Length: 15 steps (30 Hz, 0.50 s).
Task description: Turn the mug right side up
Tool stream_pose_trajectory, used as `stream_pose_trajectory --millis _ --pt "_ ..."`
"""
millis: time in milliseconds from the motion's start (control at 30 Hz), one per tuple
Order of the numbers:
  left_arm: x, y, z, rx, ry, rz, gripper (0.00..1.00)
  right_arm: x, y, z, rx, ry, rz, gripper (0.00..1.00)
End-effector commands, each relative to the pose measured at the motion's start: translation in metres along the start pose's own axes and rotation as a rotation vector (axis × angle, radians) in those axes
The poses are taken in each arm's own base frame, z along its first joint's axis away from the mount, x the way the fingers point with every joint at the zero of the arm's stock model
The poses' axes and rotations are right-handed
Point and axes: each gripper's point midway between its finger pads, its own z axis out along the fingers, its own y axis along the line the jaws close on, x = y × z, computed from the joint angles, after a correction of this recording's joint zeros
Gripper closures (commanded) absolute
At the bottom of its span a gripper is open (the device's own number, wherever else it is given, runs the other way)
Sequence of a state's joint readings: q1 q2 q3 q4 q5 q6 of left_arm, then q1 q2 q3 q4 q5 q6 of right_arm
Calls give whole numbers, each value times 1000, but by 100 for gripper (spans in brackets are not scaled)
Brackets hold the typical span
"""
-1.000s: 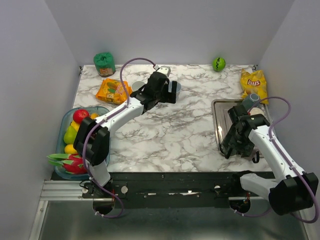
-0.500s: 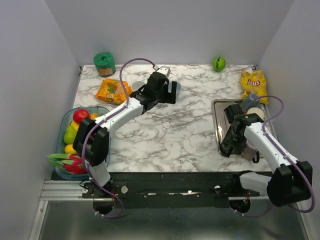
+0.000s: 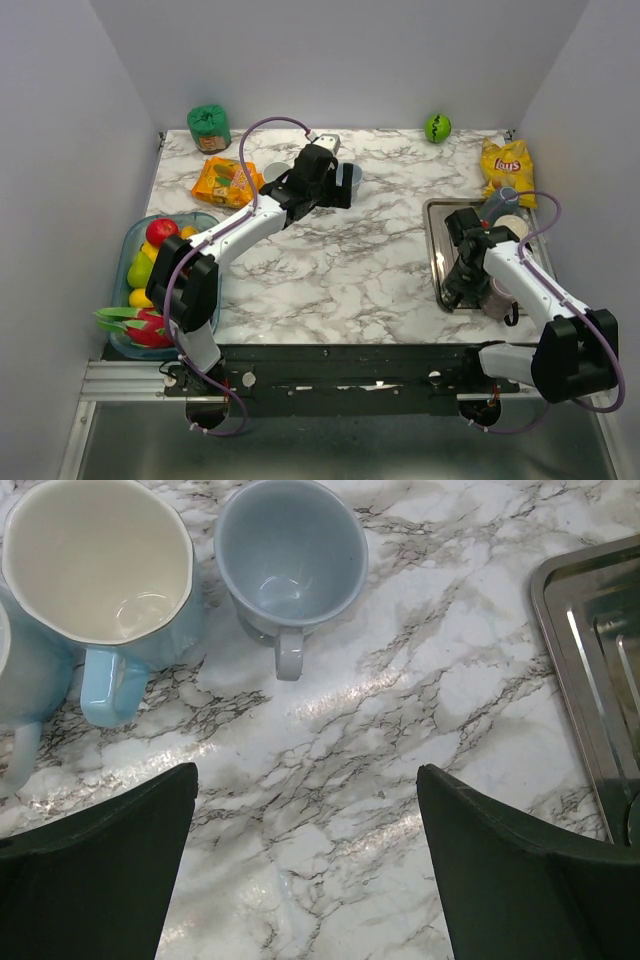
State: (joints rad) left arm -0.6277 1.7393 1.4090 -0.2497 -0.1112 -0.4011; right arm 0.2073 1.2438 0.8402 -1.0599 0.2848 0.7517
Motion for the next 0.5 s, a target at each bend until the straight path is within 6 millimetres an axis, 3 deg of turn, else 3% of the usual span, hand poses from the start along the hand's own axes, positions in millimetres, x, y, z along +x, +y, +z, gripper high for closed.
stream_pose_trajectory --millis 0,300,467 --pt "-6 1 -7 4 -15 -8 1 -5 -4 10 35 -34 19 62" --pt "-9 2 -5 3 -18 -13 1 -22 -4 15 59 -114 51 67" --pt "-9 2 -3 5 -15 -13 1 -33 2 14 24 -169 43 64"
